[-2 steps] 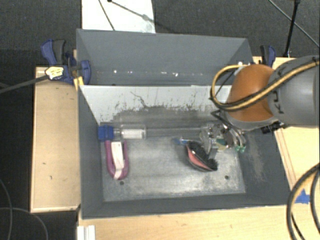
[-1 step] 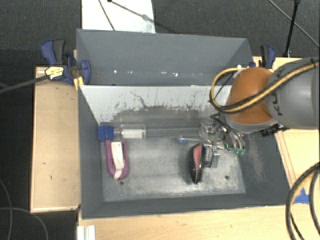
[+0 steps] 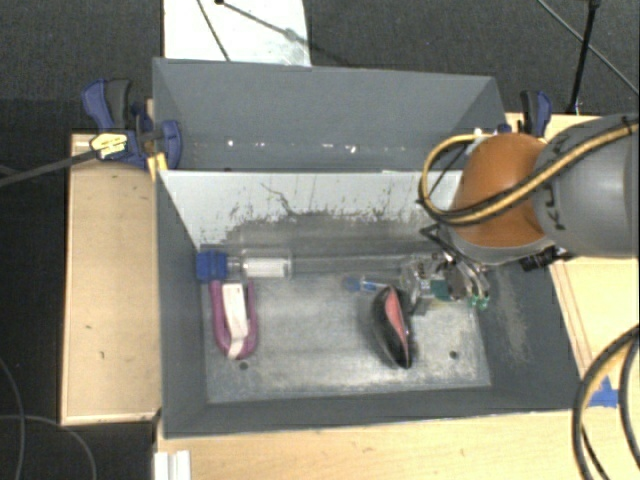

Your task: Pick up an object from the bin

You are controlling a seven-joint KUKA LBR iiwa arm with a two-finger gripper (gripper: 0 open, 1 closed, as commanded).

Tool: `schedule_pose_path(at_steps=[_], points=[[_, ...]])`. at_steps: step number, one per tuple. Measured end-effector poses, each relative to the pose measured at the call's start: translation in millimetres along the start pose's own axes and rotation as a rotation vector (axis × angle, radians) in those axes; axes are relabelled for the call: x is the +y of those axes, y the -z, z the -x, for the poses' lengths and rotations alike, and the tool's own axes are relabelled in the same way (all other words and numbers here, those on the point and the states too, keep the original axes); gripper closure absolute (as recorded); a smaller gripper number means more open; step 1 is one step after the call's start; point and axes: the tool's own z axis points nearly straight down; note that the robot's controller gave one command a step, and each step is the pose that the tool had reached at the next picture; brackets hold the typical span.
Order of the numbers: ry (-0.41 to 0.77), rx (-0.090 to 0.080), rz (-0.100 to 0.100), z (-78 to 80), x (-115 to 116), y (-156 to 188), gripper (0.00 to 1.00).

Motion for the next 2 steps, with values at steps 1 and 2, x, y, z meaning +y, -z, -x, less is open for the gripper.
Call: schedule_pose_path(at_steps=[1,2], points=[[0.250,-0.002,-0.003,-26.6,9.2,2.5,1.00],[0.250,0.011,-0.002,-31.0,8.5,-3.0,0.00]])
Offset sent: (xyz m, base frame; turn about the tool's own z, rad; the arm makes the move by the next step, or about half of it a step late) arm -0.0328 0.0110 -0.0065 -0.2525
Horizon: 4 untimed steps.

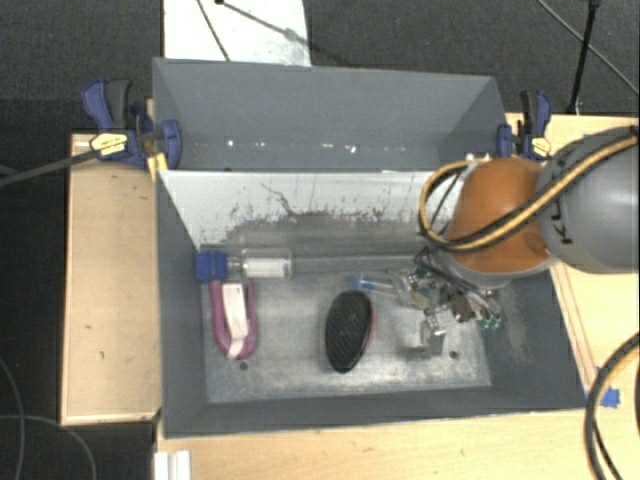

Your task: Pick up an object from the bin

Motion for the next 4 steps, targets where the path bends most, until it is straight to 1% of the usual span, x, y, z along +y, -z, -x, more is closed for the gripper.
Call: schedule_pose_path(at_steps=[1,2,3,4], points=[[-0.064,0.000,0.004,49.2,51,5,0.00],[-0.065,0.002,0.005,48.1,50,5,1.00],[-0.065,0.004,0.004,47.1,50,4,0.00],[0.004,0.006,0.005,24.1,79,-3,0.00]])
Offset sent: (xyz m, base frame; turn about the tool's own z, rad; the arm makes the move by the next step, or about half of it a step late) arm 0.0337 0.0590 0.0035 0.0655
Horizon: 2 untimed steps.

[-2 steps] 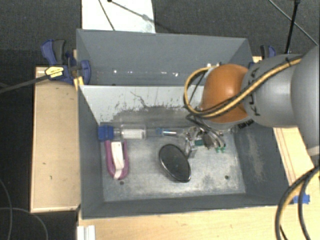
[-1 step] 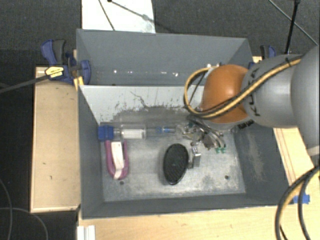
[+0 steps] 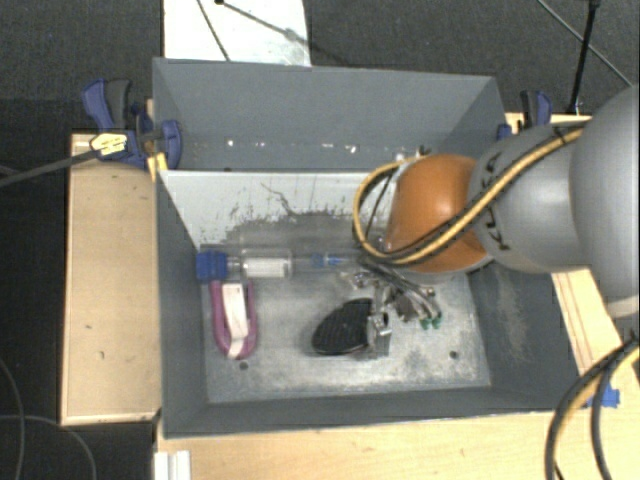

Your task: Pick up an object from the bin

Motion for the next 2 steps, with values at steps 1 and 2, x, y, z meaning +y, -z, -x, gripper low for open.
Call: schedule_pose_path(at_steps=[1,2], points=[[-0.001,-0.002,-0.001,0.7,-1,1,1.00],[0.025,-0.010,-0.003,-4.6,-8,110,1.00]])
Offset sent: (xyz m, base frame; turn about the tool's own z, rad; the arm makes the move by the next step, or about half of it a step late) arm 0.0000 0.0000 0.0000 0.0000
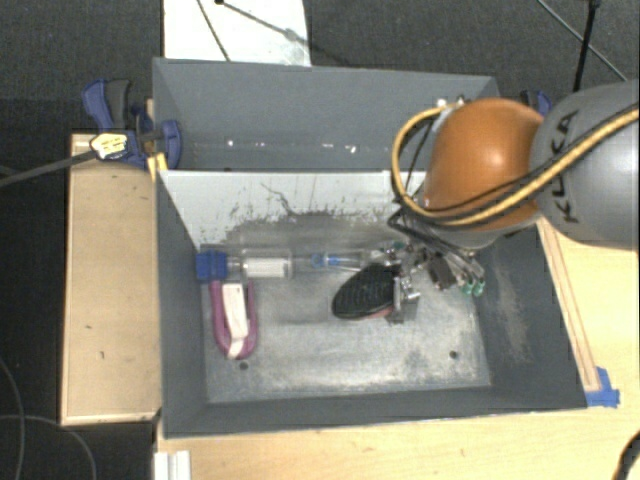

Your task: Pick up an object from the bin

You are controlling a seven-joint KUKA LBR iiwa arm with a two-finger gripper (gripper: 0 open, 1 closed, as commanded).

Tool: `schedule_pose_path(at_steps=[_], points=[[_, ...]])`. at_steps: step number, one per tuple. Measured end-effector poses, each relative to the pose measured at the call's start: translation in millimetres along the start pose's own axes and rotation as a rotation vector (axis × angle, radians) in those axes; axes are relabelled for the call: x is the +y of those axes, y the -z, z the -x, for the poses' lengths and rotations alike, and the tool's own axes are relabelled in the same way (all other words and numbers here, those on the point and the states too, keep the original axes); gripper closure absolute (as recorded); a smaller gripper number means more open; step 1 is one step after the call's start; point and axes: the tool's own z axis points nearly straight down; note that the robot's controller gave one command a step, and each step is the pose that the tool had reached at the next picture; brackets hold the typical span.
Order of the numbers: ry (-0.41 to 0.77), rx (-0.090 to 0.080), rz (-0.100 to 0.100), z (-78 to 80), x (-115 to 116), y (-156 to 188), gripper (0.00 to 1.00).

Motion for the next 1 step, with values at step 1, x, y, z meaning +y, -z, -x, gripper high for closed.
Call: schedule_pose_path(at_steps=[1], points=[[-0.008,0.001,0.000,11.7,-3.7,48.9,1.00]])
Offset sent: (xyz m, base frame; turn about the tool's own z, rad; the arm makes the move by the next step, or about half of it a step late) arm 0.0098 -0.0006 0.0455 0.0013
